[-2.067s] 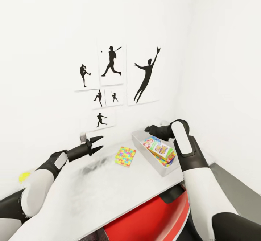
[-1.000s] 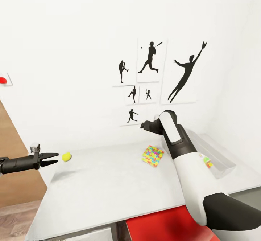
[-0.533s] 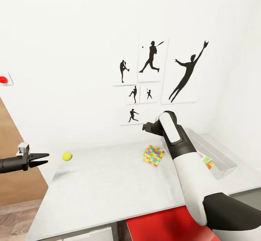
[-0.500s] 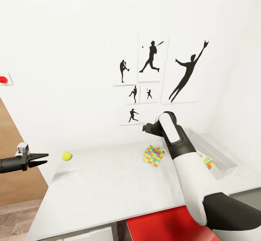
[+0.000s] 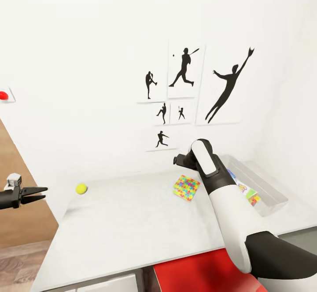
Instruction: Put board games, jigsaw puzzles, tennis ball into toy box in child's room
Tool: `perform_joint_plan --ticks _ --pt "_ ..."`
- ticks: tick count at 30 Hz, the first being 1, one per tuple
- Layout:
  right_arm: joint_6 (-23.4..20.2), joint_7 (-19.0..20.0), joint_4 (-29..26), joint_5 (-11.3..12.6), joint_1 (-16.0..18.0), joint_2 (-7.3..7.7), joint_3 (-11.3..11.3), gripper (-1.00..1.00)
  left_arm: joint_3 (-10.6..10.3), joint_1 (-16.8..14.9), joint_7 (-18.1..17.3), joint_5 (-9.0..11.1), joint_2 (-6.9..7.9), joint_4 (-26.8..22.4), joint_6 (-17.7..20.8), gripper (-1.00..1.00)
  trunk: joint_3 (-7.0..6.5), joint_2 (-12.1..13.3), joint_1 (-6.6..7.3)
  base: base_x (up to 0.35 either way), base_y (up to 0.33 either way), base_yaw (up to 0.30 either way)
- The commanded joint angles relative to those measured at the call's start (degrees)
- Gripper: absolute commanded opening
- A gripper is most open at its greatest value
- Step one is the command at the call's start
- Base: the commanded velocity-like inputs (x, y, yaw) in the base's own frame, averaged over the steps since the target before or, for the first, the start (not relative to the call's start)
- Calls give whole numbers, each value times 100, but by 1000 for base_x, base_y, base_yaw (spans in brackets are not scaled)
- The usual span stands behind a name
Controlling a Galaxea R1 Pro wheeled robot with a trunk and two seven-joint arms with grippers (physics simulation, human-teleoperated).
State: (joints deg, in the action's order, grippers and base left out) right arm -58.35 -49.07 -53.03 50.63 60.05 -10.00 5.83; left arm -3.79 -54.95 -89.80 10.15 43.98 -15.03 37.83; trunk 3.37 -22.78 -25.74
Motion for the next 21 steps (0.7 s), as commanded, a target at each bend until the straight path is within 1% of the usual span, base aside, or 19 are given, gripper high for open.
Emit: perform_joint_plan --ticks 1,4,5,6,7,9,12,14,17,21 --pt "16 -59 -2 51 7 0 6 100 -41 -7 -20 33 29 6 47 100 20 -14 -4 0 0 0" --pt "167 -59 2 52 7 0 12 100 -42 -7 -20 32 189 34 -52 100 42 -14 -4 0 0 0" --pt "181 -59 4 52 7 0 13 100 -42 -7 -20 32 216 38 -64 100 50 -14 -4 0 0 0" --pt "203 -59 3 53 7 0 13 100 -42 -7 56 31 267 45 -80 100 58 -14 -4 0 0 0" --pt "231 -58 6 53 7 0 14 100 -42 -7 171 31 315 51 -95 100 67 -14 -4 0 0 0" --pt "281 -58 8 53 7 0 14 100 -43 -7 343 31 362 54 -108 100 85 -14 -4 0 0 0" --pt "388 -58 11 54 7 0 16 100 -37 -7 765 31 449 59 -158 100 112 -14 -4 0 0 0" --pt "424 -58 11 54 11 0 17 100 -36 -7 987 36 485 60 -189 100 130 -14 -4 0 0 0" --pt "461 -57 18 53 14 0 0 100 -35 -7 1222 38 510 62 -243 100 158 -14 -4 0 0 0" --pt "606 -51 75 59 20 0 -21 100 -31 -7 1629 40 559 89 -313 100 196 -14 -4 0 0 0"
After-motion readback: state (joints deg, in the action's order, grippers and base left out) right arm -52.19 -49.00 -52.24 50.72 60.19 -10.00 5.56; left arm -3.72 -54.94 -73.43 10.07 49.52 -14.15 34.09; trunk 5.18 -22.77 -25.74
